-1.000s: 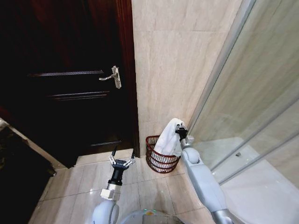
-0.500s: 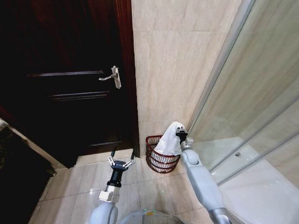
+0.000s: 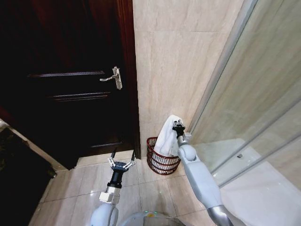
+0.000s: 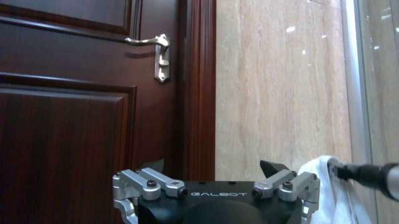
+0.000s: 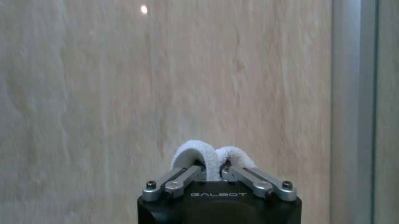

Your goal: Discard the used towel into the hamper.

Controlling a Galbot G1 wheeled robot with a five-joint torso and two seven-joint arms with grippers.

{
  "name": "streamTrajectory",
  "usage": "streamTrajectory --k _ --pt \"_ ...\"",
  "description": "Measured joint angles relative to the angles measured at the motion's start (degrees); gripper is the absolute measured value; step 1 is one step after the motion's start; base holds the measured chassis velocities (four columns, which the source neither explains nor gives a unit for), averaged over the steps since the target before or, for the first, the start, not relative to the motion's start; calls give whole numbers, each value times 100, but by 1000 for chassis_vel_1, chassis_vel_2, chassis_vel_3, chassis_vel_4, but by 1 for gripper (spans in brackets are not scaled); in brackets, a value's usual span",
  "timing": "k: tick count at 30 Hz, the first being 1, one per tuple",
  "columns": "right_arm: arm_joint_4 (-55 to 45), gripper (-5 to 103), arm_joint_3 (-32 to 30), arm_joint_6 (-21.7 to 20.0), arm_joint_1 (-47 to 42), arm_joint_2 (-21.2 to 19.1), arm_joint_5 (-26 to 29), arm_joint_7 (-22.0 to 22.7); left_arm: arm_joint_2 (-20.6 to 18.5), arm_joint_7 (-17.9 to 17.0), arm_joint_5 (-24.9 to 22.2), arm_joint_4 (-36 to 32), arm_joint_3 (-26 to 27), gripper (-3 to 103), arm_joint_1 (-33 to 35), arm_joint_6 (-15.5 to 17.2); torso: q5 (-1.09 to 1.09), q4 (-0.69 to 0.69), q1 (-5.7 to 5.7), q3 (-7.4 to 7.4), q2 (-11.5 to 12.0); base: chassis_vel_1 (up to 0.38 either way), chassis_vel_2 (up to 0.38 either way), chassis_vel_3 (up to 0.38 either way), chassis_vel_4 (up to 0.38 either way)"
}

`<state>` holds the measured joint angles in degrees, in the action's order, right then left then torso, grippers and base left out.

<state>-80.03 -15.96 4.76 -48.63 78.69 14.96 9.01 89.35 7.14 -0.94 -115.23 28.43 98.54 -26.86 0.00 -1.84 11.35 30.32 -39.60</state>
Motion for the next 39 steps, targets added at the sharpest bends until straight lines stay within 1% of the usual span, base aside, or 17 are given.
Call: streamTrajectory --k 6,11,12,16,20,21,23,24,26,27,29,31,32,33,34,36,39 --pt "277 7 -59 -15 -18 119 153 -41 -40 8 -1 57 -6 100 -10 44 -1 -1 -22 -28 48 0 0 0 0" --pt "401 7 -88 -15 -76 223 147 -145 -95 13 -47 60 -7 100 -30 67 -1 -1 -85 -109 193 0 0 0 0" --pt "401 7 -88 -15 -76 223 147 -145 -95 13 -47 60 -7 100 -30 67 -1 -1 -85 -109 193 0 0 0 0" --pt "427 7 -77 -26 -125 275 89 -165 -140 14 -110 60 4 100 -48 75 -1 -1 -140 -188 326 0 0 0 0" --pt "396 7 -73 -36 -135 279 79 -163 -158 13 -127 61 10 100 -53 76 0 -1 -165 -220 384 0 0 0 0" --pt "265 7 -85 -53 -137 266 71 -119 -169 13 -150 70 15 100 -62 67 1 -1 -189 -248 437 0 0 0 0" --pt "-196 7 -102 -178 -169 119 79 13 -177 -4 -192 97 25 100 -94 20 1 -2 -218 -273 493 0 0 0 0" --pt "-196 7 -102 -178 -169 119 79 13 -177 -4 -192 97 25 100 -94 20 1 -2 -218 -273 493 0 0 0 0" --pt "-747 7 -72 -310 -290 -174 122 120 -182 -13 -195 104 26 100 -122 11 -2 -1 -230 -282 510 0 0 0 0" --pt "-747 7 -72 -310 -290 -174 122 120 -182 -13 -195 104 26 100 -122 11 -2 -1 -230 -282 510 0 0 0 0" --pt "-1397 7 -12 -460 -503 -553 154 176 -173 -17 -195 75 7 100 -131 15 2 -1 -233 -283 517 0 0 0 0" --pt "-1824 7 -5 -602 -598 -801 224 181 -171 -15 -183 58 -17 100 -135 16 -3 1 -234 -284 517 0 0 0 0" --pt "-1824 7 -5 -602 -598 -801 224 181 -171 -15 -183 58 -17 100 -135 16 -3 1 -234 -284 517 0 0 0 0" --pt "-2095 7 11 -697 -626 -947 323 191 -164 -11 -165 58 -34 100 -135 16 1 1 -234 -283 517 0 0 0 0" --pt "-2128 7 13 -711 -625 -967 339 194 -162 -10 -163 58 -36 100 -134 16 1 1 -234 -283 517 0 0 0 0" --pt "-2467 7 108 -878 -555 -1186 599 208 -131 -5 -132 70 -56 100 -115 -8 -1 0 -233 -280 513 0 0 0 0" --pt "-2465 7 244 -942 -400 -1249 733 177 -126 -3 -128 78 -58 100 -96 -42 -2 -1 -232 -278 507 0 0 0 0"
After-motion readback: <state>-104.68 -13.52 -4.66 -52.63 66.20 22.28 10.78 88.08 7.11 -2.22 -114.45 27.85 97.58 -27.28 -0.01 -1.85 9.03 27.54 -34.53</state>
